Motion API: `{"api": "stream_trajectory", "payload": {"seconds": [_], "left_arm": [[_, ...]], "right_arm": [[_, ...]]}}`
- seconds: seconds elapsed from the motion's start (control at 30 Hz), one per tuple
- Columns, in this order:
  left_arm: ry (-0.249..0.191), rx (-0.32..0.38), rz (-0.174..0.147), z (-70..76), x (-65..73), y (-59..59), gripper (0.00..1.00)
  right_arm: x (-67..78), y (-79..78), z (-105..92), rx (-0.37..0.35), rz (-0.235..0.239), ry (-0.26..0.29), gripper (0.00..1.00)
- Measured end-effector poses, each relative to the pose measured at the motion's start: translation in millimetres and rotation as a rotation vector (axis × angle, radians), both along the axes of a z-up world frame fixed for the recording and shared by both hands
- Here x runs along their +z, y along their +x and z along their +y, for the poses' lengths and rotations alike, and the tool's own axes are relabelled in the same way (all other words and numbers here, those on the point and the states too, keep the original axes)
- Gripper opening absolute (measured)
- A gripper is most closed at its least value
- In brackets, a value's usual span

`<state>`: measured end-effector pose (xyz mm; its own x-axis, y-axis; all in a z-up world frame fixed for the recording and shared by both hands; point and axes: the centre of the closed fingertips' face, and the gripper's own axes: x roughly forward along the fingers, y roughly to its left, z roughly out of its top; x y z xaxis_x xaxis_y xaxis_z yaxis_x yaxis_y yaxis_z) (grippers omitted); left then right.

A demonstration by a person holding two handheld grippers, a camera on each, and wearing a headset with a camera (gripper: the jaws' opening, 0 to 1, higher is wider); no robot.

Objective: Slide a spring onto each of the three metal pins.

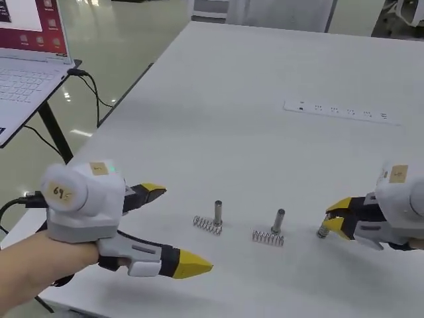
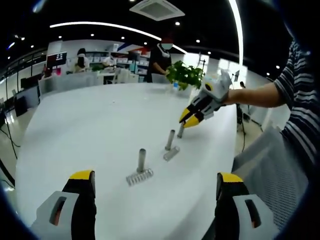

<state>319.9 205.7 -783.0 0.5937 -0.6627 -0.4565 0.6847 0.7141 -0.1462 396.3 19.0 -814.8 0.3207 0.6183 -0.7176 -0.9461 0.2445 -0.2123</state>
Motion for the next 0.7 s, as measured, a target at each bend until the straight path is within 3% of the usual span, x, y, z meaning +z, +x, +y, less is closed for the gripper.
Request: {"api": "stream_trajectory", "payload": {"seconds": [0.43,0.7], "left_arm": [[0.002,-0.004,-0.006,-1.3,3.7,0.0,0.98],[0.002,-0.003,-0.008,-0.8,4.4,0.2,0.98]], "right_arm": [[10.3,-2.9,1.9,0.002,-0.008,0.018,0.10],[29.3,-7.7,2.1,-0.012,-0.031,0.069,0.11]]}}
